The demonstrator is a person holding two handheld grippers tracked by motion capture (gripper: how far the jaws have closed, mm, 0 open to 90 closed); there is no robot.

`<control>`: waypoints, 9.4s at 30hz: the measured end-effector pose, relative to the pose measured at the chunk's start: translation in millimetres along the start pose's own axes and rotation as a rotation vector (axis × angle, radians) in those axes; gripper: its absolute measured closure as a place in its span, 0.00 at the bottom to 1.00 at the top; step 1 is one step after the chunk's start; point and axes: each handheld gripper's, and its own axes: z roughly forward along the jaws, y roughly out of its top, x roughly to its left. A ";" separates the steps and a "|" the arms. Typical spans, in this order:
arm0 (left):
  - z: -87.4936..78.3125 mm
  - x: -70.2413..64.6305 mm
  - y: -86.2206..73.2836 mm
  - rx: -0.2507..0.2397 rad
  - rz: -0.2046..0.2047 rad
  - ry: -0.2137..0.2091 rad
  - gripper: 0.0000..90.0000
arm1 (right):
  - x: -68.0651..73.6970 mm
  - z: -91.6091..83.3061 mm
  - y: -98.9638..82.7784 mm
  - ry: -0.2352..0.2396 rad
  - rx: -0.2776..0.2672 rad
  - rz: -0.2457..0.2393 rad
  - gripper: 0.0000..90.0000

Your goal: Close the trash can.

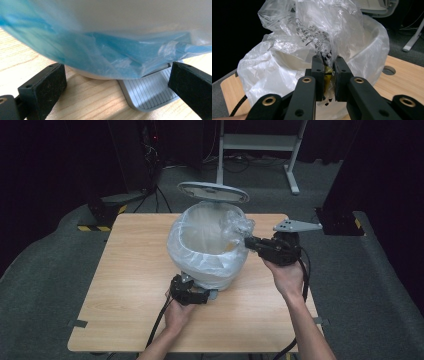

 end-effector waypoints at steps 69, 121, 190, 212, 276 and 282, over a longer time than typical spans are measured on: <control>-0.1 0.1 0.0 0.000 0.000 -0.001 0.02 | 2.2 45.8 9.9 -0.046 0.026 -0.026 0.57; -0.2 -0.1 -0.1 -0.001 0.000 0.000 0.02 | -18.7 -2.9 -120.5 -0.176 -0.040 0.103 0.55; -8.3 2.0 0.6 0.027 -0.001 -0.002 0.06 | -31.2 65.2 -223.3 -0.410 0.276 0.085 0.40; -24.9 2.1 7.0 -0.017 0.008 -0.016 0.06 | -31.1 65.2 -223.2 -0.410 0.277 0.085 0.40; -56.3 59.4 -26.4 0.004 -0.047 0.169 0.09 | -30.5 65.3 -223.3 -0.405 0.282 0.083 0.37; -52.2 59.8 -27.4 0.012 -0.041 0.192 0.09 | -30.6 65.3 -223.3 -0.405 0.282 0.083 0.37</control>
